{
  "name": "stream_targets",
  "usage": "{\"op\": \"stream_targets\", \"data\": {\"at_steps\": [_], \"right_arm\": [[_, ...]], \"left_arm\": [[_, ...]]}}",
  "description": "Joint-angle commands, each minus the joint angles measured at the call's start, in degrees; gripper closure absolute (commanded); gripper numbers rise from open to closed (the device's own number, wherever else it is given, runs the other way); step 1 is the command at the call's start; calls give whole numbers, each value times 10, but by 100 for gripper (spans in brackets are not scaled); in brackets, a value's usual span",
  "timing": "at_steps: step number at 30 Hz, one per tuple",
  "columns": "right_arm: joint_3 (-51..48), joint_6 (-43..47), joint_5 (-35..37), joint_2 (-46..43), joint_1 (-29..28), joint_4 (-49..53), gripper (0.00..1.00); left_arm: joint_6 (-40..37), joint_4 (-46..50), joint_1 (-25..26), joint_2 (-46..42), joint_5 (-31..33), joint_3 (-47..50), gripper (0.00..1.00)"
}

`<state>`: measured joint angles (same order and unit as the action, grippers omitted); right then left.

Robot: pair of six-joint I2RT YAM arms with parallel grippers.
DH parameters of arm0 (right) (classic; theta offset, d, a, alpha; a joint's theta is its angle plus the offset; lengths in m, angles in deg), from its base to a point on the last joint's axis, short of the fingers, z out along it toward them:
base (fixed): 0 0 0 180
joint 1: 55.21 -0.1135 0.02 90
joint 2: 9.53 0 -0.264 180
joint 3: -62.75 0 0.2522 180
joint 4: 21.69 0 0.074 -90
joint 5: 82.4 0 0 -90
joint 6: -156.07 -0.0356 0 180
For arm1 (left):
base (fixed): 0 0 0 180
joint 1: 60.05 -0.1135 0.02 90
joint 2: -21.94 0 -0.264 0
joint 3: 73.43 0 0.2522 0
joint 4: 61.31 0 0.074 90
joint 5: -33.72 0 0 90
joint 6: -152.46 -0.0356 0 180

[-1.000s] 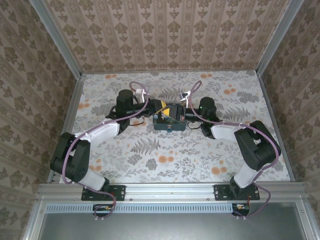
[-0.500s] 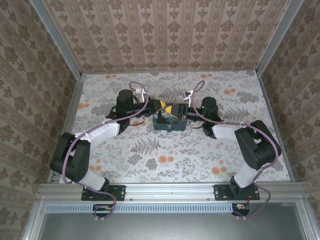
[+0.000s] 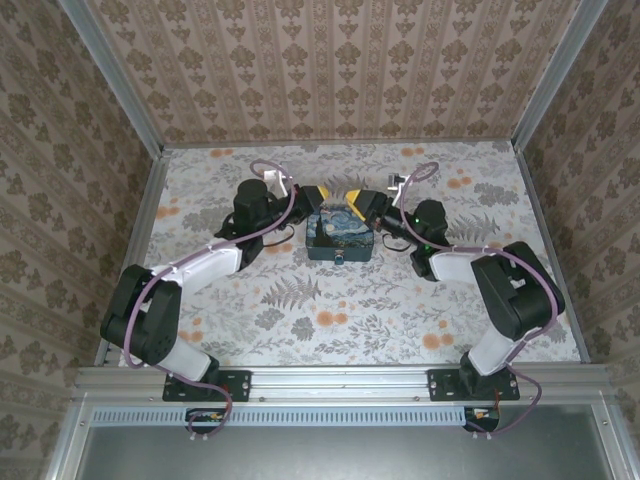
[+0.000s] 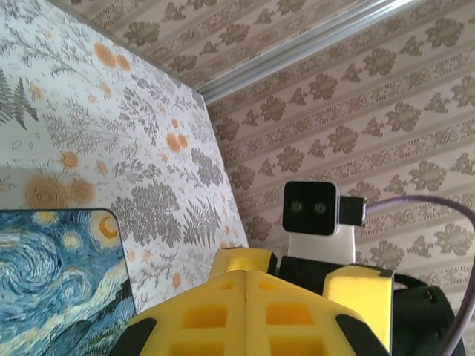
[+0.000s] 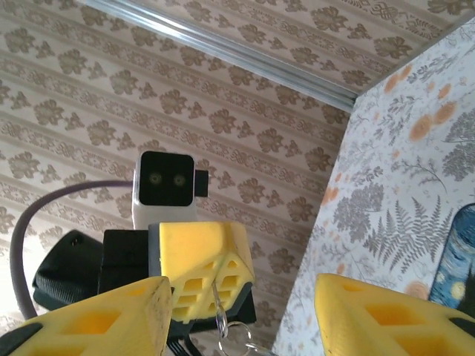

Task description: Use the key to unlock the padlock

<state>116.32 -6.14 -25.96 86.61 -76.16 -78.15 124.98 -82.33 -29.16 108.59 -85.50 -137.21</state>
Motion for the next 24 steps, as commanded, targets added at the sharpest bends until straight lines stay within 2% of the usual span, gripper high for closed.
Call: {"op": "stream_targets", "data": {"at_steps": [1,8,24], "right_arm": [[25,-24,37,19,-18,-56,45],[46,-23,39,34,-35,-57,48],[68,-22,32,64,-59,-58,55]], "left_arm": [[25,-49,8,-4,52,-2,100],[34,-65,17,1,89,4,100],[42,-75,23,18,98,-5,100]]}}
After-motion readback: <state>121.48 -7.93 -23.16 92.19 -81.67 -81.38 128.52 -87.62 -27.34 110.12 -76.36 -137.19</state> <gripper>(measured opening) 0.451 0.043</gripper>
